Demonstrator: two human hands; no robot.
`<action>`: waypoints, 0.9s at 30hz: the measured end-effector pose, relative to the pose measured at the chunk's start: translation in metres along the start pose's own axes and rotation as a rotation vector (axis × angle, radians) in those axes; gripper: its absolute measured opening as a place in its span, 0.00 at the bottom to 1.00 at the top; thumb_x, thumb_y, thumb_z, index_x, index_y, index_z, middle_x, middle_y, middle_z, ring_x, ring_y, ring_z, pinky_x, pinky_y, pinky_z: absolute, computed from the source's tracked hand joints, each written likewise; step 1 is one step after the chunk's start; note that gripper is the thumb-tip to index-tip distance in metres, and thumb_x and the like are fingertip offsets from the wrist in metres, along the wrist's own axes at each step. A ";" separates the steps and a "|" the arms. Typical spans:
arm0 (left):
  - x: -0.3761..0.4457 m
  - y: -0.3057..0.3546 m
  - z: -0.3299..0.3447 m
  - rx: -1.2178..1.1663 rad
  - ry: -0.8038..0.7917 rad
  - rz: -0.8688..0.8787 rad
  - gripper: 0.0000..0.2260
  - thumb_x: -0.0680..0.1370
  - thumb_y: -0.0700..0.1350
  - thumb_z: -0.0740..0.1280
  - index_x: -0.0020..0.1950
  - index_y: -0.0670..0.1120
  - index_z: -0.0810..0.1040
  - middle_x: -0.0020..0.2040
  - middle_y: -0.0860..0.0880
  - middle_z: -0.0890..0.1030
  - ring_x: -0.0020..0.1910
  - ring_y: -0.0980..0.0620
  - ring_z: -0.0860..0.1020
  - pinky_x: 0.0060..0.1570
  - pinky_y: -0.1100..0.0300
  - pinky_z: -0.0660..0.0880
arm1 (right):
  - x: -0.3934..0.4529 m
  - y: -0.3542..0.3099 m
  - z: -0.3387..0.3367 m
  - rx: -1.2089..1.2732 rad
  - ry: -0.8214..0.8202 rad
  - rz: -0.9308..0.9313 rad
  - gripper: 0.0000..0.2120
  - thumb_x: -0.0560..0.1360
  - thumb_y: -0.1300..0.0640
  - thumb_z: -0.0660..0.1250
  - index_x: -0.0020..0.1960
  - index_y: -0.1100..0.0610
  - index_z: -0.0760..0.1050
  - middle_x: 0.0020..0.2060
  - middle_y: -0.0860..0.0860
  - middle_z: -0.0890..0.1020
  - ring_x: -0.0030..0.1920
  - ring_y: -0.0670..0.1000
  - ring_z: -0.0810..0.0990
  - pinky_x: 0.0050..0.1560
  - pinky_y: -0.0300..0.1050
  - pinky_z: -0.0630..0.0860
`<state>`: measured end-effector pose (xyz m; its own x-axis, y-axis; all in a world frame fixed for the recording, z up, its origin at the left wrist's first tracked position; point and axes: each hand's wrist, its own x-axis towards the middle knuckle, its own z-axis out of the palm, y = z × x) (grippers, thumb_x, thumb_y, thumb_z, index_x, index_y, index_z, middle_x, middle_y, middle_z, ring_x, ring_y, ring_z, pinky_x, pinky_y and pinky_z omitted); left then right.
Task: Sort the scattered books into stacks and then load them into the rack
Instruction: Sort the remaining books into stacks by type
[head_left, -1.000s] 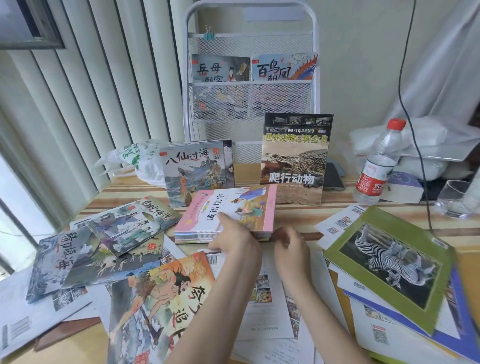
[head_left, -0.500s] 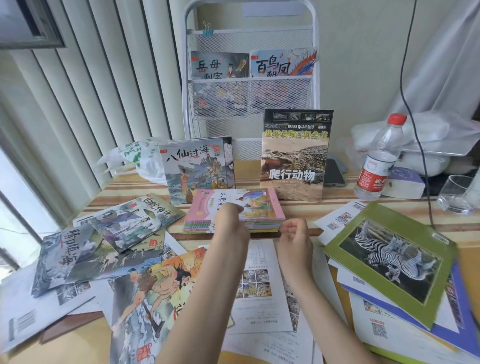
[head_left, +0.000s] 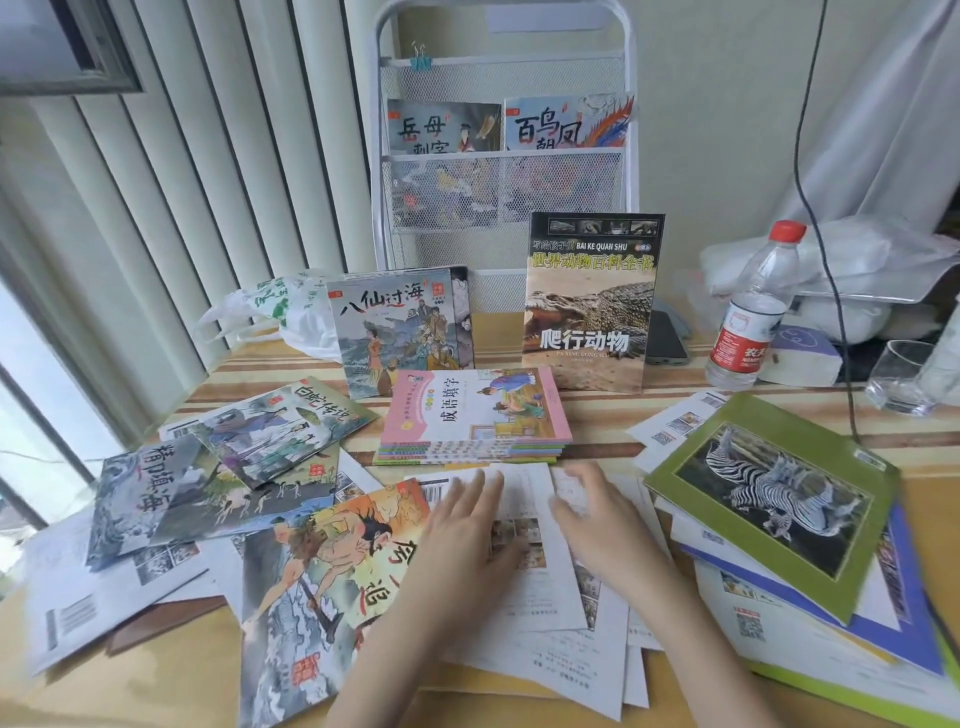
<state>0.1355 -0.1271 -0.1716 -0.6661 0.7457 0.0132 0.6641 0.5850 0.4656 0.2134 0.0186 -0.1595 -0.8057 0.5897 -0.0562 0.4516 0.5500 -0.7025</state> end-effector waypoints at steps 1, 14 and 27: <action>-0.004 -0.006 0.004 0.088 0.013 -0.008 0.33 0.77 0.67 0.45 0.78 0.53 0.45 0.79 0.53 0.45 0.77 0.53 0.41 0.74 0.57 0.41 | -0.009 0.001 0.004 -0.021 -0.023 -0.006 0.18 0.79 0.49 0.58 0.67 0.50 0.62 0.67 0.49 0.70 0.67 0.53 0.66 0.58 0.44 0.65; -0.025 -0.045 -0.009 -0.134 0.158 0.003 0.38 0.72 0.73 0.49 0.78 0.55 0.51 0.79 0.53 0.48 0.77 0.56 0.45 0.73 0.60 0.45 | -0.036 -0.006 0.033 0.533 0.056 -0.086 0.28 0.71 0.67 0.70 0.62 0.44 0.65 0.64 0.41 0.71 0.54 0.36 0.77 0.54 0.36 0.74; -0.020 -0.124 -0.079 0.065 -0.178 -0.268 0.53 0.60 0.67 0.73 0.78 0.56 0.51 0.78 0.56 0.49 0.77 0.50 0.45 0.75 0.44 0.49 | -0.037 -0.005 0.032 0.518 0.129 -0.020 0.21 0.74 0.65 0.68 0.58 0.44 0.66 0.42 0.38 0.79 0.43 0.35 0.79 0.32 0.27 0.70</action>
<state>0.0392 -0.2396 -0.1599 -0.7540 0.6034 -0.2597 0.4972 0.7826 0.3746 0.2288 -0.0254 -0.1767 -0.7438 0.6679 0.0256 0.1615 0.2168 -0.9628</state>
